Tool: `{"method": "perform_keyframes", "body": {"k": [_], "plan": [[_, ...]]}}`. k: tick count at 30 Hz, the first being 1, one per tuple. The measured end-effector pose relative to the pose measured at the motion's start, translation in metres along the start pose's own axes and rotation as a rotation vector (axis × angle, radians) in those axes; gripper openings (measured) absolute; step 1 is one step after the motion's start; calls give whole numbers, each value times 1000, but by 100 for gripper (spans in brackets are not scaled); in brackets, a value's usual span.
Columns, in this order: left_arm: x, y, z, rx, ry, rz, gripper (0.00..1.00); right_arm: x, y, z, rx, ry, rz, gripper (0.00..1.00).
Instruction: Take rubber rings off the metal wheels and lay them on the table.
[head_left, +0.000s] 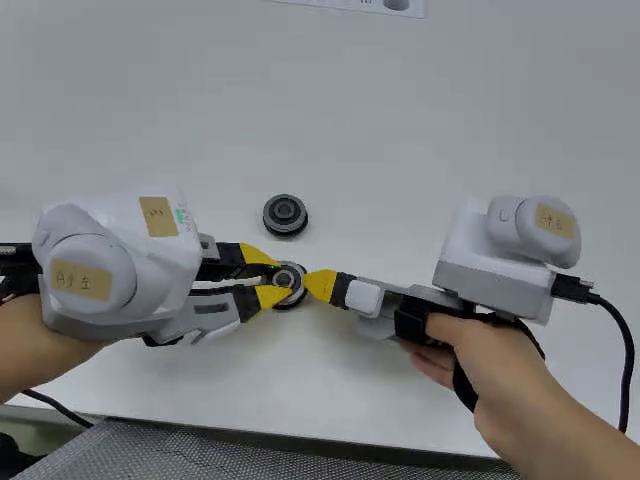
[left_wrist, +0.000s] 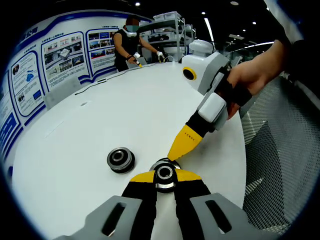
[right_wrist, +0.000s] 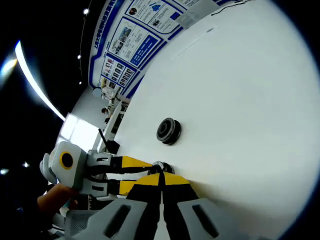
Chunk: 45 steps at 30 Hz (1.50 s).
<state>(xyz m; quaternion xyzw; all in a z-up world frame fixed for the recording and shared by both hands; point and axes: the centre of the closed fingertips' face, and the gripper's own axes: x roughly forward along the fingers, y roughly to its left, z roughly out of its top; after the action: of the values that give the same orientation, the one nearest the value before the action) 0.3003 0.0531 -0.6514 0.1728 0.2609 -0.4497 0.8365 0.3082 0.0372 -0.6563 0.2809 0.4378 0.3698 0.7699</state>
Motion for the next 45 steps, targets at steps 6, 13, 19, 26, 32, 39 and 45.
{"method": "perform_keyframes", "body": {"k": [6, 13, 19, 26, 32, 39, 45], "plan": [[0, -1, 1, -2, -4, 0, 12, 1, 3, 0, -56, 13, -9, 1], [0, -1, 1, -2, -5, 0, 12, 2, 4, -1, -112, 23, -19, 0], [0, -1, 1, -2, -6, 0, 12, 3, 5, -1, -134, 35, -19, 0], [0, 0, 1, -1, -4, 0, 12, 4, 7, -2, -154, 43, -19, 0], [1, 0, 1, 3, -4, 1, 12, 8, 10, -4, -203, 63, -36, 0], [0, 0, 0, -2, -6, 1, 12, 7, 10, -4, -190, 65, -27, 0], [0, 0, 0, 0, -8, 0, 13, 7, 10, -4, -175, 57, -26, 1]]}}
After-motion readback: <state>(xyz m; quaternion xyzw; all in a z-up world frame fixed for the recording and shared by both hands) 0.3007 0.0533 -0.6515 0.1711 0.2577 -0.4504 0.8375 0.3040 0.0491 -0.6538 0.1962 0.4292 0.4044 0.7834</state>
